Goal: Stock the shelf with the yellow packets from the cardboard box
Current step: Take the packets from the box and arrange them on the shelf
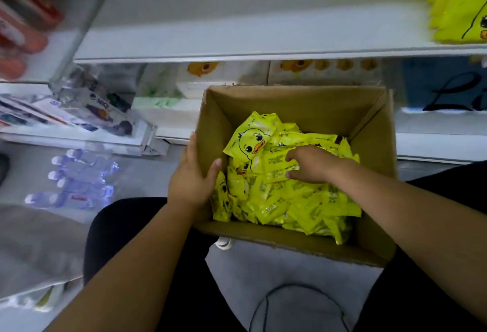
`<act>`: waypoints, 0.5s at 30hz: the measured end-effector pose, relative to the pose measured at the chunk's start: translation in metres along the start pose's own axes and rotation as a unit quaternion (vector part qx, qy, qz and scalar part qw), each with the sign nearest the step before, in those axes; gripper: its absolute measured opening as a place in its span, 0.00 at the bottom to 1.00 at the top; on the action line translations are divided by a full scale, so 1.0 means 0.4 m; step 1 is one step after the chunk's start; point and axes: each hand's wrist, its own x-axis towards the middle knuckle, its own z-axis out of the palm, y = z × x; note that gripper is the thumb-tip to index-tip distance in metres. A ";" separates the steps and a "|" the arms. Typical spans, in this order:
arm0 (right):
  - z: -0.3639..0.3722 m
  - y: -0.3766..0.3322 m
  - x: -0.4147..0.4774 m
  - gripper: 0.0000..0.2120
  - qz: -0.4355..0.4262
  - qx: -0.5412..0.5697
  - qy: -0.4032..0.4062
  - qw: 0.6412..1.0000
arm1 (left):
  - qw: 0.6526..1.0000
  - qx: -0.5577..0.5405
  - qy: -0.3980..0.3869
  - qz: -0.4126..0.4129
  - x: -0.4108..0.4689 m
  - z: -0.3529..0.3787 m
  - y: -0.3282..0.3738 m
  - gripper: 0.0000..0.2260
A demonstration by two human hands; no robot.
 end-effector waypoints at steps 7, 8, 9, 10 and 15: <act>0.059 0.011 0.134 0.33 0.037 -0.054 -0.013 0.998 | 0.999 -0.038 0.009 -0.005 0.018 0.004 -0.030 0.34; 0.062 0.014 0.146 0.35 0.039 -0.073 -0.020 0.996 | 0.999 -0.041 0.006 -0.005 0.020 0.003 -0.032 0.34; 0.066 0.015 0.158 0.36 0.039 -0.094 -0.024 0.995 | 0.999 -0.045 0.003 -0.006 0.022 0.002 -0.035 0.34; 0.069 0.016 0.169 0.38 0.040 -0.115 -0.026 0.992 | 0.999 -0.048 0.001 -0.009 0.025 0.002 -0.037 0.34; 0.077 0.006 0.202 0.44 0.057 -0.167 -0.059 0.983 | 0.998 -0.061 -0.002 -0.016 0.031 0.004 -0.047 0.34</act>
